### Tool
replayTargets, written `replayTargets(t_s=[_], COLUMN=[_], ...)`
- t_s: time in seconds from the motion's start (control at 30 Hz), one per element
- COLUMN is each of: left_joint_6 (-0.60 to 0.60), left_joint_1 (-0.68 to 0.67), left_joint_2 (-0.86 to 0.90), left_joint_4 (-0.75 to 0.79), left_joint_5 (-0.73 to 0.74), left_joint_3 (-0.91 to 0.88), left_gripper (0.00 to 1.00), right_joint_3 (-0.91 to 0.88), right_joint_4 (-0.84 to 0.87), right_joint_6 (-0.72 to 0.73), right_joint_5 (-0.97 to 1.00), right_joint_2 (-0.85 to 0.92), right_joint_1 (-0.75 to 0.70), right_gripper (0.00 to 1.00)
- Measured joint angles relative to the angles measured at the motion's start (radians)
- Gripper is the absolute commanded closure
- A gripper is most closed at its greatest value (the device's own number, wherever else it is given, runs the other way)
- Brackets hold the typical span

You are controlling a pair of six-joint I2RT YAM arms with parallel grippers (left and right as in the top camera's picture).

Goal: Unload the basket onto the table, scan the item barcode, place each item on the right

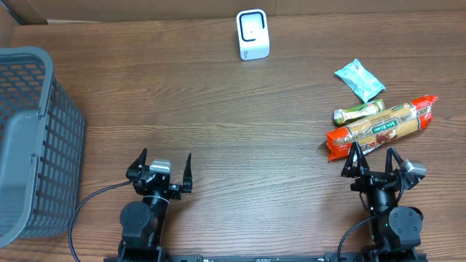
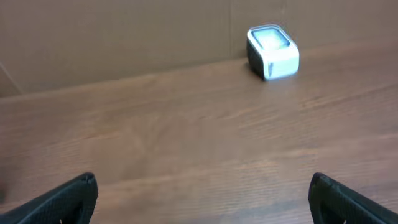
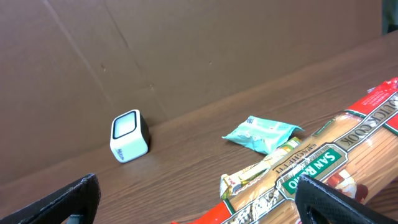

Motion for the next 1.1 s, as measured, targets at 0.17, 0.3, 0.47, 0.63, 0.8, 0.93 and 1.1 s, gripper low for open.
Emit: replayTargets(t_s=[0.17,0.3,0.47,0.63,0.8,0.93,1.1], left_joint_6=[0.031,0.046,0.051,0.051,0.051,0.051,0.051], left_joint_1=[0.0,0.0,0.0,0.0,0.0,0.0,0.0], left_joint_2=[-0.075,-0.105,-0.166,-0.17,-0.17,-0.17,-0.17], left_joint_4=[-0.088,-0.088,-0.085,-0.088,-0.088,-0.088,-0.088], left_joint_5=[-0.004,-0.005,-0.005,-0.005,-0.005,-0.005,-0.005], left_joint_3=[-0.001,-0.001,-0.001,-0.001,-0.001,-0.001,-0.001], left_gripper=[0.0,0.0,0.01,0.0,0.01,0.01,0.0], right_joint_3=[0.0,0.0,0.0,0.0,0.0,0.0,0.0], right_joint_4=[-0.001,0.0,0.0,0.0,0.0,0.0,0.0], right_joint_6=[0.0,0.0,0.0,0.0,0.0,0.0,0.0], right_joint_5=[0.0,0.0,0.0,0.0,0.0,0.0,0.0], right_joint_2=[0.001,0.001,0.001,0.001,0.001,0.001,0.001], right_joint_1=[0.0,0.0,0.0,0.0,0.0,0.0,0.0], right_gripper=[0.0,0.0,0.0,0.0,0.0,0.0,0.0])
